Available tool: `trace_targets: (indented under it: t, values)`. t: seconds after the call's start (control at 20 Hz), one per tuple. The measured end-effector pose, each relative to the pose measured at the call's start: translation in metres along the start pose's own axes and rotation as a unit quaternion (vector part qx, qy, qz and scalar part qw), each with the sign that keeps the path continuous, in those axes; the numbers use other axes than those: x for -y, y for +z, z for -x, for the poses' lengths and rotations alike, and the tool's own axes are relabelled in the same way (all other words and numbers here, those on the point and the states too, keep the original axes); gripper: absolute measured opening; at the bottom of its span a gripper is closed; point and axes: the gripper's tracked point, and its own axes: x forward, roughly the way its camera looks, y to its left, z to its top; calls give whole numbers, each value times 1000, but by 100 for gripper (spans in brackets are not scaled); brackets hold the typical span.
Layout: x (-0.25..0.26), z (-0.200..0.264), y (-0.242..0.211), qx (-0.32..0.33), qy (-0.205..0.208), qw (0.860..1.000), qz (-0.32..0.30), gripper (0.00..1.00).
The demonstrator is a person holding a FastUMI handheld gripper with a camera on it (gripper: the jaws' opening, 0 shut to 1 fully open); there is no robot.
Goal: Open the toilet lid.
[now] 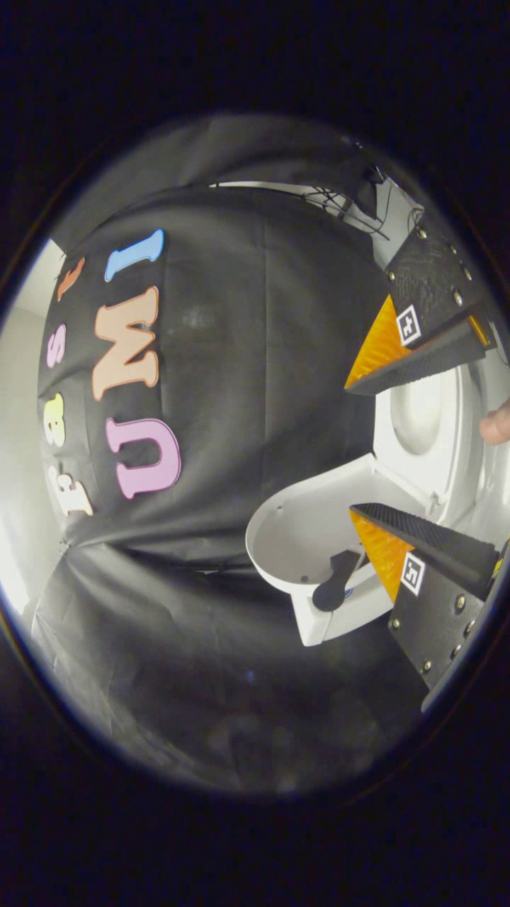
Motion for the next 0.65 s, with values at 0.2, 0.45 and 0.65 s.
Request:
trace_targets:
  t: [0.2, 0.45, 0.65]
  values:
    - [22, 12, 4, -1, -4, 1000, -16, 90]
    - [51, 18, 10, 7, -17, 999, -31, 90]
    - [65, 17, 24, 34, -28, 999, -25, 93]
